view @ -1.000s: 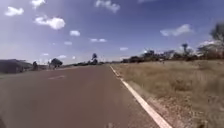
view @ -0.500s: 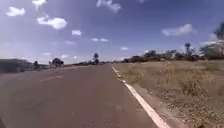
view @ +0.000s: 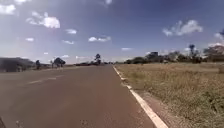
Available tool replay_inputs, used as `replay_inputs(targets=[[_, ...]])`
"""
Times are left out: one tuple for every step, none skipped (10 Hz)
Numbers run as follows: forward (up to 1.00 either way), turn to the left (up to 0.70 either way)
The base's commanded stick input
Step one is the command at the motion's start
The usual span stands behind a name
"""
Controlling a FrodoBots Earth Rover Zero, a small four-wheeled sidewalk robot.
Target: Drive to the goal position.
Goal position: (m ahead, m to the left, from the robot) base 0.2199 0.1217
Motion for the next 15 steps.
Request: replay_inputs(targets=[[0.00,0.00],[0.00,0.00],[0.06,0.00],[0.45,0.01],[0.84,0.01],[0.85,0.01],[0.85,0.01],[0.85,0.09],[0.85,0.25],[0.85,0.35],[0.85,0.35],[0.85,0.35],[0.85,0.35],[0.85,0.35],[0.85,0.26]])
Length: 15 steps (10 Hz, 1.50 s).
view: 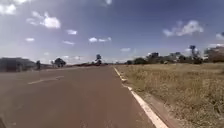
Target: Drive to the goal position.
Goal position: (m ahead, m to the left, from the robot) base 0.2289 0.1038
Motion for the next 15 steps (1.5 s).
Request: replay_inputs(targets=[[0.85,0.15],[0.85,0.04],[0.85,0.25],[0.85,0.35],[0.85,0.35],[0.85,0.35],[0.85,0.35],[0.85,0.26],[0.85,0.11],[0.85,0.01],[0.85,0.01],[0.85,0.01],[0.85,0.01],[0.85,0.01],[0.85,0.01]])
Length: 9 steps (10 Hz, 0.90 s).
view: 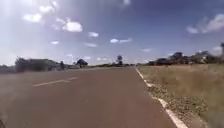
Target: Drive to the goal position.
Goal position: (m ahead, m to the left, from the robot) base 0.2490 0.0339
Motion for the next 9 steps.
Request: replay_inputs(targets=[[0.85,0.01],[0.85,0.01],[0.85,0.01],[0.85,0.01],[0.85,0.01],[0.85,0.01],[0.85,0.01],[0.85,-0.12],[0.85,-0.33]])
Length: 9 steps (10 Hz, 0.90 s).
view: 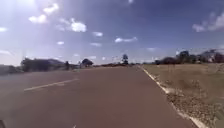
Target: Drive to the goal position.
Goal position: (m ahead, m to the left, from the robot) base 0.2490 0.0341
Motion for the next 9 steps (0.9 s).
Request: replay_inputs(targets=[[0.85,-0.31],[0.85,-0.20],[0.85,-0.08],[0.85,0.01],[0.85,0.01],[0.85,0.01],[0.85,0.01],[0.85,0.01],[0.85,-0.16]])
